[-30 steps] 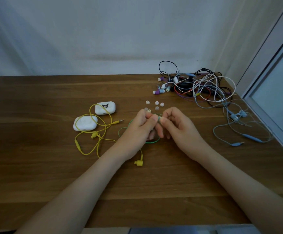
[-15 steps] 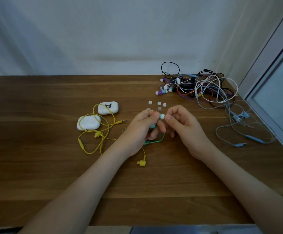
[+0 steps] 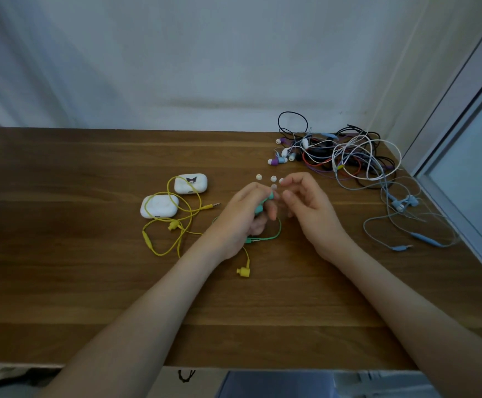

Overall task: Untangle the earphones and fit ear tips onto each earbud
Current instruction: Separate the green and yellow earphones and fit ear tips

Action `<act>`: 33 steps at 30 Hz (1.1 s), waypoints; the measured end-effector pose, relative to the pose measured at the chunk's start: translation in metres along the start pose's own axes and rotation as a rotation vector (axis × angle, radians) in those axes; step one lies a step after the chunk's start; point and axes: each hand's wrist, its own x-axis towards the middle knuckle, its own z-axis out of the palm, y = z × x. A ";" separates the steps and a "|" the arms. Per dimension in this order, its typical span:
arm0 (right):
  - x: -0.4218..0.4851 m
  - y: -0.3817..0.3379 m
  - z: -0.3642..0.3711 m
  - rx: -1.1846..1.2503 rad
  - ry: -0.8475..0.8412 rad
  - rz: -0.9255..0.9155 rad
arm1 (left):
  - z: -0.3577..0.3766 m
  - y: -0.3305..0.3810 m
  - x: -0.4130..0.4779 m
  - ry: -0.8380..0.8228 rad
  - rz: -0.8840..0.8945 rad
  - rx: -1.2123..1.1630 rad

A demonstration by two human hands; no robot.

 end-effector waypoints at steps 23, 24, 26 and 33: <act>-0.011 -0.010 -0.082 -1.008 -0.303 0.124 | 0.007 0.027 -0.006 0.144 -0.177 0.921; -0.012 -0.010 -0.088 -1.014 -0.273 0.140 | 0.010 0.024 -0.004 0.124 -0.208 0.939; -0.015 -0.011 -0.101 -1.045 -0.198 0.144 | 0.020 0.022 -0.001 0.086 -0.264 0.914; -0.021 -0.011 -0.128 -1.256 0.082 0.070 | 0.073 0.008 0.017 -0.041 -0.223 0.772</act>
